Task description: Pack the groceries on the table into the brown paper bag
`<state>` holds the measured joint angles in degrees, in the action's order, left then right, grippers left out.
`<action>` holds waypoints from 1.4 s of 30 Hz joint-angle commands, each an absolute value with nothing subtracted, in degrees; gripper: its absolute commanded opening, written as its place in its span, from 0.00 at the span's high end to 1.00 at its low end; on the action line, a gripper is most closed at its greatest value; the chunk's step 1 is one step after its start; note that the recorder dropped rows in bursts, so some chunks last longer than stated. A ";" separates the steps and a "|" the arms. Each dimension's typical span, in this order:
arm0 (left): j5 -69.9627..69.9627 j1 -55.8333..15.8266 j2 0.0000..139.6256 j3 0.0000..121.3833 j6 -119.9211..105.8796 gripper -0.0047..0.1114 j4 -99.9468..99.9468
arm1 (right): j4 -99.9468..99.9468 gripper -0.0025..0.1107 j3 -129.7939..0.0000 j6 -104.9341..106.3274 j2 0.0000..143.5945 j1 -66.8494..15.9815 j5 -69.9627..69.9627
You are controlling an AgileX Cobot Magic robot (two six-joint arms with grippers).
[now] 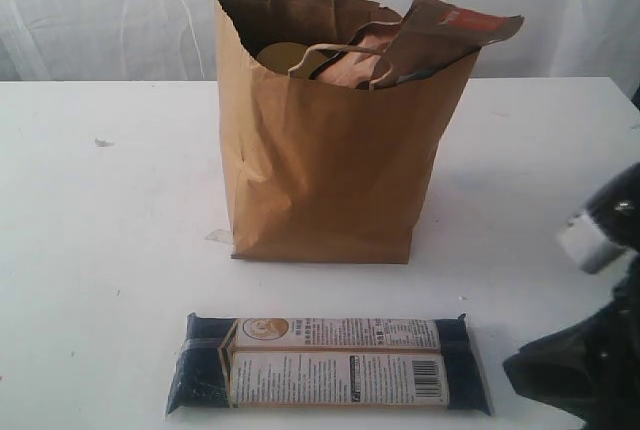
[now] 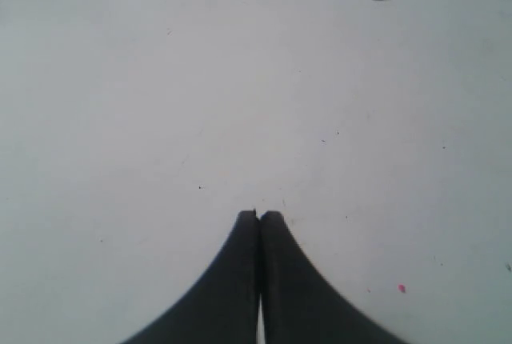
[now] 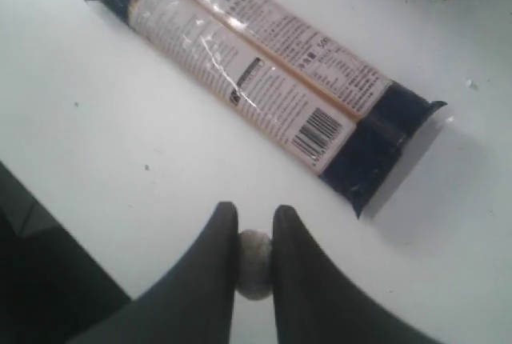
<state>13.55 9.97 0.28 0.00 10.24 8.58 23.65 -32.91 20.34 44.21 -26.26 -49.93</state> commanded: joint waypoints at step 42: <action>13.29 9.55 0.00 0.00 10.24 0.96 8.61 | 23.74 0.80 -95.17 15.35 94.54 -26.29 -44.34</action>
